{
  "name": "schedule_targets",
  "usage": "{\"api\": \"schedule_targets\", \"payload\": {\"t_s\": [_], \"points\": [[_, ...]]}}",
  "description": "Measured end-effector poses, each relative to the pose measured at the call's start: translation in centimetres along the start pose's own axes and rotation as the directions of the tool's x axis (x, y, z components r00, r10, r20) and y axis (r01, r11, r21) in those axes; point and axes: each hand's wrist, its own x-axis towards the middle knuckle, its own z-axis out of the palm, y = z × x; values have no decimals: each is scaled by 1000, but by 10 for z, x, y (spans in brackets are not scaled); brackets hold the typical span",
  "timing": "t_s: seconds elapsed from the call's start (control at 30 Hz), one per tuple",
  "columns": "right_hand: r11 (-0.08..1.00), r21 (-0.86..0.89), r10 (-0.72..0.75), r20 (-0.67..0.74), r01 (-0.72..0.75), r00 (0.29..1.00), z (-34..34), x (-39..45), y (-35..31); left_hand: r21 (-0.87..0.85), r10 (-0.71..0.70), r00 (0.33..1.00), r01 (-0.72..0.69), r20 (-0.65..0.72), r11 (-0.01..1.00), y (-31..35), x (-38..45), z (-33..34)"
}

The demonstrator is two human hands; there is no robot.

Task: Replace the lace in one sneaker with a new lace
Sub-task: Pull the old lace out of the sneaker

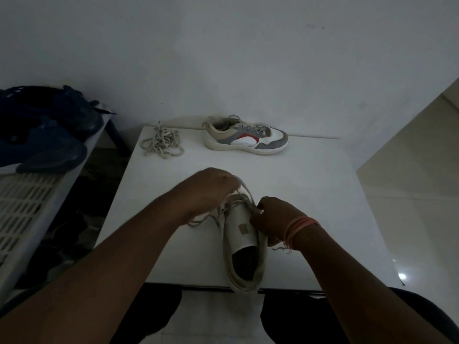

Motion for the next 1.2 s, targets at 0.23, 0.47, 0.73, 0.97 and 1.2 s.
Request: {"api": "schedule_targets", "payload": {"t_s": [0.23, 0.47, 0.73, 0.97, 1.2], "points": [[997, -79, -34, -163, 21, 986, 7, -8, 2, -962, -273, 951, 202, 147, 185, -1, 17, 15], [998, 58, -6, -159, 15, 987, 5, -8, 11, -304, -254, 889, 140, -380, 942, -21, 24, -23], [1000, 17, -18, -242, 22, 970, 9, -2, 15, 397, -296, 938, 345, -182, 850, -32, 22, 15], [977, -113, -213, -406, 182, 889, 18, -8, 8, 391, -49, 961, 158, -274, 907, -13, 5, 62], [983, 54, -149, -321, 176, 935, -3, -3, 24, 97, -186, 971, 201, -150, 975, -28, 16, 39]]}}
